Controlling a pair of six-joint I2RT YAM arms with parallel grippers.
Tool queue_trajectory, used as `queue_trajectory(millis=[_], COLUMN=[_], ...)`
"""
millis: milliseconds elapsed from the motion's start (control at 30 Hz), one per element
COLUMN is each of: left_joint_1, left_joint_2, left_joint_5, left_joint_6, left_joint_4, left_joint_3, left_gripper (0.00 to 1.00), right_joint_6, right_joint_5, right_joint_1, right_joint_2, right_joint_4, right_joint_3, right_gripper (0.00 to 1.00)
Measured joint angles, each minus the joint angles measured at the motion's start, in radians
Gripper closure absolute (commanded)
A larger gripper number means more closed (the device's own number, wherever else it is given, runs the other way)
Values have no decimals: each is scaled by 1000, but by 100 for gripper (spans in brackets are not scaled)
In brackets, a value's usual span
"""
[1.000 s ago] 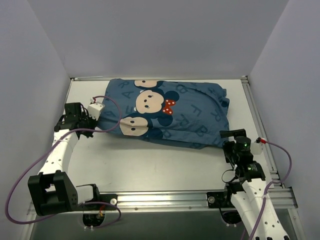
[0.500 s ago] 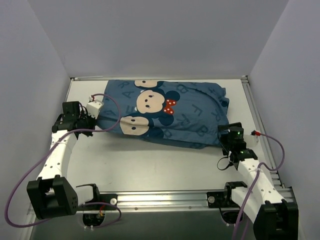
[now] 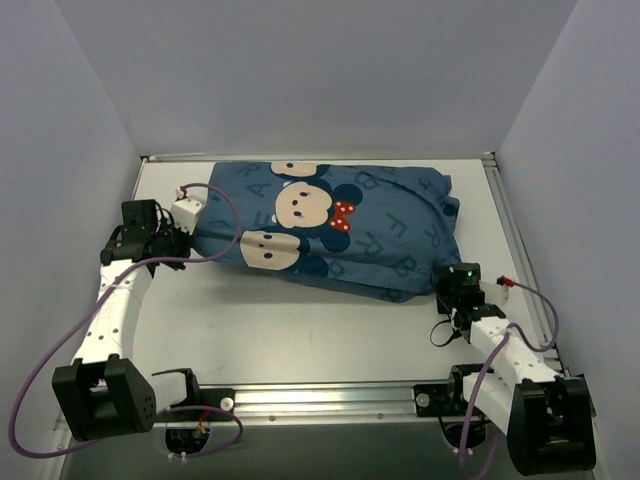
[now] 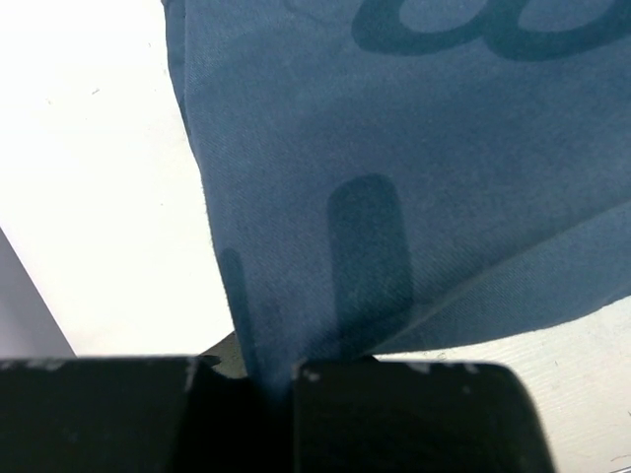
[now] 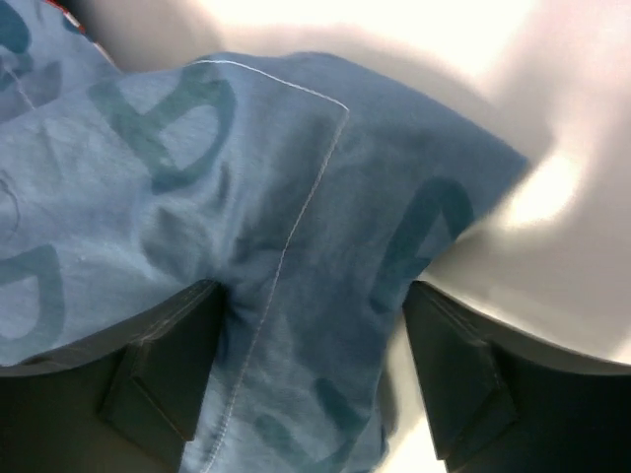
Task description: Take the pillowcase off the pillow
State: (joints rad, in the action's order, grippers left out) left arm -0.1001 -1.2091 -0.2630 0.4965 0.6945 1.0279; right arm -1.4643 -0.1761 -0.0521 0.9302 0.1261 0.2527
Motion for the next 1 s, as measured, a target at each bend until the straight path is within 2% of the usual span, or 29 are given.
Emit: queue_trajectory(millis=[33,67,133,167,400,533,633,833,1000], left_joint_1=[0,0,0,0,-2,-17,-37,-52,-61], left_joint_2=[0,0,0,0,9,21,37,63,100], left_joint_5=[0,0,0,0,1,1,2,18,59], left_joint_6=[0,-1,-3,-4,-12,-26,-32,-33,-37], left_joint_4=[1,1,3,5,31,89,146,253,365], left_joint_3=[2,2,2,2,23,110,241,613,830], left_gripper=[98,98,98,98,98,98,98,98,98], right_joint_6=[3,2,11,18,119,253,401,686,805], right_joint_5=[0,2,1,1,-29,-42,-37,-12,51], right_joint_1=[0,0,3,5,13,13,13,10,11], right_joint_2=[21,45,95,109,69,-16,-36,-42,-39], right_joint_4=[13,27,48,51,-19,-117,-222,-444,-653], right_joint_3=[11,25,60,74,156,261,446,899,1206], right_gripper=[47,64,84,99,100,100,100,100,100])
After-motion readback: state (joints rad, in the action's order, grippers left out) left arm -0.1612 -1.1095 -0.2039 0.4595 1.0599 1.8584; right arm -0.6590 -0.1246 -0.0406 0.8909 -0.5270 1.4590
